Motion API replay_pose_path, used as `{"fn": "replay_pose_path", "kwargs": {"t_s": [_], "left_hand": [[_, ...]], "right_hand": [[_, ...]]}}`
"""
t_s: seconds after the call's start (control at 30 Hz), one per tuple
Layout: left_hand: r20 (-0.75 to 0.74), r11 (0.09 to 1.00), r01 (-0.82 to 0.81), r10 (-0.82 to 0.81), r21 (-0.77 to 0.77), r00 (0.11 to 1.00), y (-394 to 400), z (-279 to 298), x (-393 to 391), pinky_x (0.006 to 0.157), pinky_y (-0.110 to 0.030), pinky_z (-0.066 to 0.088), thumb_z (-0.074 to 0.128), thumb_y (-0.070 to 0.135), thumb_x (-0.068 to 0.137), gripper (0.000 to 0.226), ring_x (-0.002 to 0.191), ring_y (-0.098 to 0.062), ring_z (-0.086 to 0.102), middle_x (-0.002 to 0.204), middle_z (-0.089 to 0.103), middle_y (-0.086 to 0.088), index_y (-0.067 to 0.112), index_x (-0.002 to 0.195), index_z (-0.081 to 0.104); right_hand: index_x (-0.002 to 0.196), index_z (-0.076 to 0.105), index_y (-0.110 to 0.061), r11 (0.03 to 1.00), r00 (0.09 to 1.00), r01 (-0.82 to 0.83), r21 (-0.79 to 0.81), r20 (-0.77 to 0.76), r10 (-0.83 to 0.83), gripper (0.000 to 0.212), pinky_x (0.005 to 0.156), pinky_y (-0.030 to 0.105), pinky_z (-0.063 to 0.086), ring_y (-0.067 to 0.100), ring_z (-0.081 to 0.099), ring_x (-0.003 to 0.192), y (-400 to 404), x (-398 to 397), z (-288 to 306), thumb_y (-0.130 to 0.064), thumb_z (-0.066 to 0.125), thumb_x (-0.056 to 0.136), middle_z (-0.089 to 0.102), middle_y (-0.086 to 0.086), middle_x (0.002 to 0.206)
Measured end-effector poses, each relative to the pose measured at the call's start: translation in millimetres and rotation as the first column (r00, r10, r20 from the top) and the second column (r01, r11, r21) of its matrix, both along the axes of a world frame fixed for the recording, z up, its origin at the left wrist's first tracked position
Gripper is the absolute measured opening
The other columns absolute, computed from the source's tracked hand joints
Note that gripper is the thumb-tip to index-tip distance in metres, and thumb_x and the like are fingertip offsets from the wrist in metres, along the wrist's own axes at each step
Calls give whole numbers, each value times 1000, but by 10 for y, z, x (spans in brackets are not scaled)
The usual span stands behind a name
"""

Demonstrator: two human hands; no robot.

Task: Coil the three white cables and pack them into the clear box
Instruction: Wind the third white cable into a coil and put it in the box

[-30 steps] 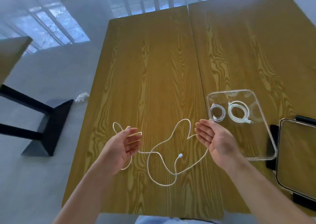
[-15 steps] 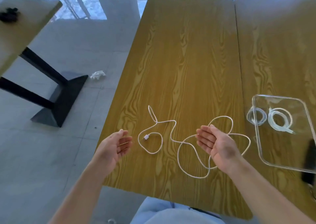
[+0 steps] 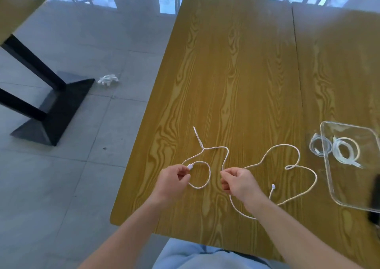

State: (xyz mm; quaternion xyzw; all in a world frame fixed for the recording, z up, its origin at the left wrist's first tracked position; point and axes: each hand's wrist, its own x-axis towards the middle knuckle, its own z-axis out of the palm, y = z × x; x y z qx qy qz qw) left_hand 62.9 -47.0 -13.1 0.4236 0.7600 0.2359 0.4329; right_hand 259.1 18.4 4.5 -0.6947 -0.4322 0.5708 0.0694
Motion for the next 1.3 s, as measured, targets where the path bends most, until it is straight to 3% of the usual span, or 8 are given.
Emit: {"fn": "replay_pose_path", "kwargs": {"t_s": [0.2, 0.43, 0.6, 0.8, 0.93, 1.0, 1.13, 1.3], "left_hand": [[-190, 981, 194, -185, 29, 964, 266, -120, 54, 84, -39, 54, 58, 18, 92, 25, 92, -21, 65, 97, 71, -3, 13, 114, 70], [-231, 990, 134, -118, 51, 966, 286, -187, -134, 77, -26, 48, 62, 22, 94, 25, 83, -13, 55, 101, 55, 4, 17, 118, 62], [-158, 993, 100, -109, -60, 981, 399, -216, -206, 79, -33, 57, 60, 21, 94, 19, 83, -11, 65, 91, 69, 6, 14, 108, 70], [98, 983, -45, 63, -177, 993, 395, -190, -284, 63, -21, 52, 63, 23, 91, 10, 74, -7, 65, 82, 72, 6, 21, 87, 72], [344, 973, -161, 209, -165, 915, 381, -9, -335, 61, -24, 50, 66, 16, 91, 7, 67, -12, 60, 76, 74, -3, 13, 89, 72], [474, 967, -212, 254, -142, 843, 413, 130, -335, 63, -26, 50, 68, 12, 90, 5, 67, -15, 59, 74, 73, -6, 9, 94, 71], [612, 957, -273, 273, -97, 742, 530, 381, -304, 66, -29, 49, 70, 8, 89, 5, 65, -16, 58, 72, 71, -8, 11, 93, 70], [692, 936, -342, 299, -80, 657, 760, 577, -292, 76, -34, 53, 63, 8, 93, 11, 71, -16, 66, 74, 72, -8, 7, 89, 73]], "right_hand": [[96, 70, -22, 985, 964, -169, -20, 206, 170, 10, 66, 33, 59, 17, 69, 76, -78, -293, -226, -29, 64, 92, 71, -1, 86], [94, 61, -18, 968, 880, -244, -63, 405, 249, 18, 53, 24, 39, 15, 60, 77, -61, -491, -374, -36, 64, 92, 65, -1, 90], [97, 62, -15, 952, 822, -294, -80, 487, 295, 14, 55, 26, 43, 19, 61, 79, 15, -561, -440, -28, 58, 95, 63, 0, 91], [85, 57, -13, 998, 962, -68, -15, 263, 70, 2, 61, 42, 63, 22, 72, 66, -23, -475, -306, -14, 57, 87, 70, 9, 80], [99, 52, -20, 988, 990, 132, 84, -67, -127, 26, 58, 42, 62, 24, 69, 58, -127, -302, -97, 3, 56, 87, 73, 15, 71], [101, 56, -22, 981, 982, 153, 123, -130, -137, 29, 57, 39, 60, 24, 67, 57, -152, -240, -9, 4, 56, 88, 73, 17, 70], [91, 64, -1, 977, 956, 191, 96, -244, -163, 21, 55, 36, 55, 21, 62, 59, -130, -162, 139, 9, 46, 92, 68, 17, 75], [88, 67, -7, 982, 969, -3, 191, -240, 49, 15, 58, 39, 46, 22, 54, 60, -34, -25, 291, 3, 55, 91, 62, 7, 65]]}}
